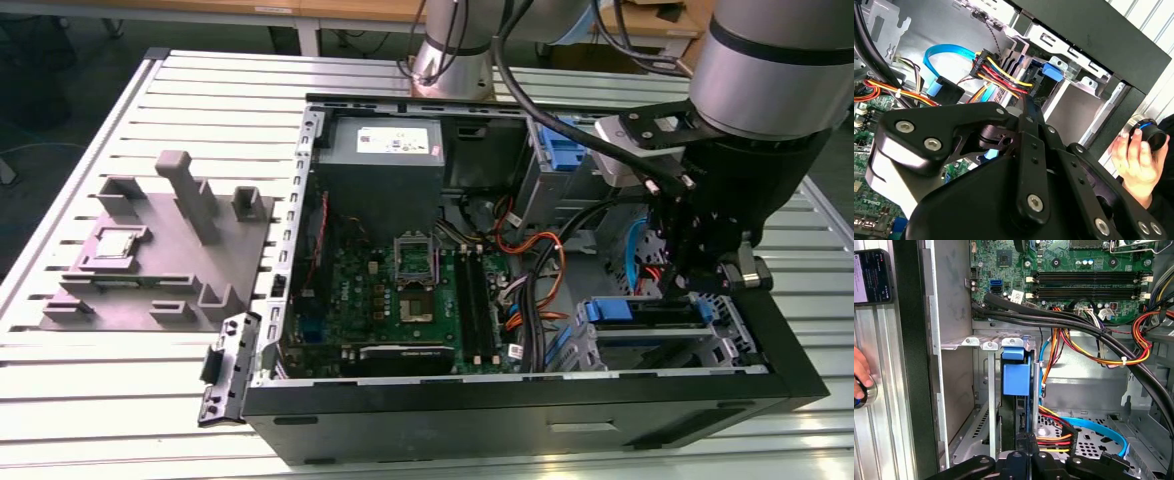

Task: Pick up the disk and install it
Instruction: 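Insert the second disk wire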

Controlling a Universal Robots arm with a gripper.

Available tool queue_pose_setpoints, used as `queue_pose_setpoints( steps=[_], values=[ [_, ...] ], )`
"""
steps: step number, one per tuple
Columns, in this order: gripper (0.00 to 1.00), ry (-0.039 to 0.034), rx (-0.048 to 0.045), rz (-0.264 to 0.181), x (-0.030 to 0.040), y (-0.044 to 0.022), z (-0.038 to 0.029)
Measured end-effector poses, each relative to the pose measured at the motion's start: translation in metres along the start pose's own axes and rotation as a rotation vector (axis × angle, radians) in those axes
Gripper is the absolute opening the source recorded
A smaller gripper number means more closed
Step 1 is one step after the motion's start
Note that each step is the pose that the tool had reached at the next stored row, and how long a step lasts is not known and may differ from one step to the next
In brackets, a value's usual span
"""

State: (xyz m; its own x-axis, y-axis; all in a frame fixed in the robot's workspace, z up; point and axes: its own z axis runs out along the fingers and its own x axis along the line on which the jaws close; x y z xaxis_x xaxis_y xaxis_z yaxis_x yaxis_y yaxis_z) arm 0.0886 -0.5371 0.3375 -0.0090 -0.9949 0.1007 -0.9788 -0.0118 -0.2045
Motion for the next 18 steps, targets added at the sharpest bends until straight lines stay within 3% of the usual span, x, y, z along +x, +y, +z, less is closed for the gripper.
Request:
queue_pose_setpoints(
  steps=[9, 11, 14, 18],
  values=[
    [0.11, -0.0009, -0.0016, 0.000, 0.0001, -0.0001, 0.0000],
    [0.11, -0.0022, -0.0108, -0.001, 0.0002, -0.0003, -0.0003],
    [0.11, -0.0106, -0.0259, 0.001, 0.0003, -0.0006, -0.0021],
    [0.11, -0.0162, -0.0319, 0.002, 0.0013, -0.0026, -0.0115]
  ],
)
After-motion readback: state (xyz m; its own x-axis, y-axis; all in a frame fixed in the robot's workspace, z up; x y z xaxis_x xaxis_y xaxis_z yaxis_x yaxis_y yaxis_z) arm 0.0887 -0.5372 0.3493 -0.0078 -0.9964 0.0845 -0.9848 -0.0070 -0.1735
